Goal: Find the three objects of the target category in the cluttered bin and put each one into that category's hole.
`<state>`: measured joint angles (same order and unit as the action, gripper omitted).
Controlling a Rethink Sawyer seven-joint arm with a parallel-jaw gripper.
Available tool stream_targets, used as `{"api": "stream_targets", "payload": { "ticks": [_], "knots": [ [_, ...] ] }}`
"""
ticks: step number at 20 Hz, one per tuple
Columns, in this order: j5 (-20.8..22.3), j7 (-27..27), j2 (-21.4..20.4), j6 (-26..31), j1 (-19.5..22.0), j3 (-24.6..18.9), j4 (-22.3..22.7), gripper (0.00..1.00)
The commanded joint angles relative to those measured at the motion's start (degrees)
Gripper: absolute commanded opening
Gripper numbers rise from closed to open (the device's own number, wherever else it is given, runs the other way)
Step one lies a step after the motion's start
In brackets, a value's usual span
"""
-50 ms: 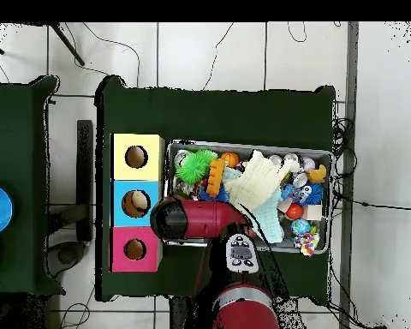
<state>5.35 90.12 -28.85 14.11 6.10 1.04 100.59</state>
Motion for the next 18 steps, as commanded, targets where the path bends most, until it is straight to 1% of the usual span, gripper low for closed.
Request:
{"api": "stream_targets", "payload": {
  "ticks": [1,5,8,13,18],
  "knots": [
    [1.3,6.6,5.0,-3.2,2.3,-5.5,-0.4,1.00],
    [1.5,6.4,6.7,-4.0,2.2,-5.1,-1.3,1.00],
    [1.2,6.6,6.1,-3.3,1.6,-4.6,-1.1,1.00],
    [1.3,6.4,4.3,-2.9,1.8,-4.7,-0.1,1.00],
    [1.7,6.4,5.4,-4.0,1.7,-4.7,-0.7,1.00]
  ]
}}
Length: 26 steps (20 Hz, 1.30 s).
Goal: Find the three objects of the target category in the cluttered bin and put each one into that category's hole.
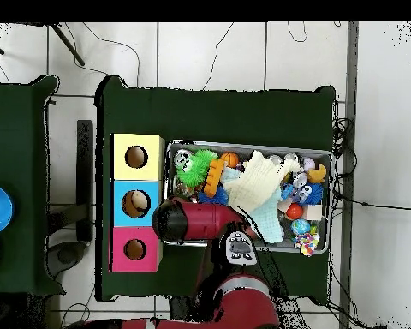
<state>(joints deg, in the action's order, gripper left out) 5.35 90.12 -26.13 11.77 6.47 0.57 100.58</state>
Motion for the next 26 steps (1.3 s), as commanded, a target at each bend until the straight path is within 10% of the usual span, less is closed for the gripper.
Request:
{"api": "stream_targets", "payload": {
  "ticks": [1,25,26],
  "knots": [
    [1.7,6.5,2.9,-1.9,1.2,-4.1,-0.7,1.00],
    [2.4,5.3,3.8,-1.8,1.6,-4.8,-1.2,1.00],
    [2.4,5.3,3.8,-1.8,1.6,-4.8,-1.2,0.00]
  ]
}}
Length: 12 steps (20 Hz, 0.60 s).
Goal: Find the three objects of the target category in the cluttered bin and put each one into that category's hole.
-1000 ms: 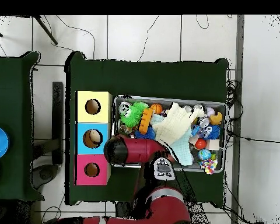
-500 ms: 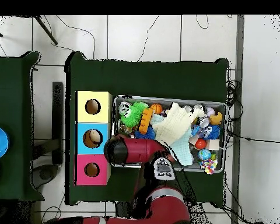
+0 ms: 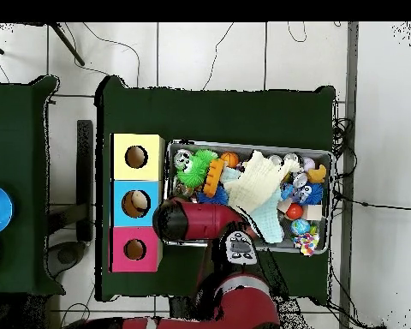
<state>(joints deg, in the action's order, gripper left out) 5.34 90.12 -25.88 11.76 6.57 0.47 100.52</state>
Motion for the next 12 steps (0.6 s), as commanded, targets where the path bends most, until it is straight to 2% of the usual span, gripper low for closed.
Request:
{"api": "stream_targets", "payload": {
  "ticks": [1,12],
  "knots": [
    [2.5,5.2,3.6,-1.6,1.6,-4.8,-1.2,0.00],
    [2.9,4.6,3.6,-0.6,1.3,-4.4,-1.2,0.00]
  ]
}}
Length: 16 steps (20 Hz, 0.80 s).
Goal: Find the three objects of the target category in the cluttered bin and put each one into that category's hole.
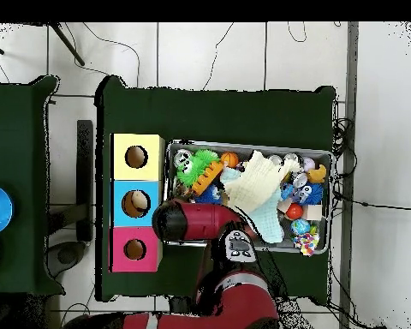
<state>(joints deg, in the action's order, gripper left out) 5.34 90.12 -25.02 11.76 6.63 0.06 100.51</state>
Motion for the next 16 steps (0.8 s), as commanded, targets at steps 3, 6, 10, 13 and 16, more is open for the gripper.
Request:
{"api": "stream_targets", "payload": {
  "ticks": [3,6,10,13,16],
  "knots": [
    [2.6,4.4,1.1,0.8,1.1,-3.6,-1.3,0.00],
    [3.3,3.1,-3.0,1.6,3.1,-5.4,1.5,0.00],
    [3.5,1.2,-9.0,5.5,5.8,-7.5,4.9,0.00],
    [3.8,0.8,-11.7,7.5,6.0,-7.8,6.2,0.00],
    [4.2,0.9,-12.7,7.8,6.2,-8.0,6.9,0.00]
  ]
}}
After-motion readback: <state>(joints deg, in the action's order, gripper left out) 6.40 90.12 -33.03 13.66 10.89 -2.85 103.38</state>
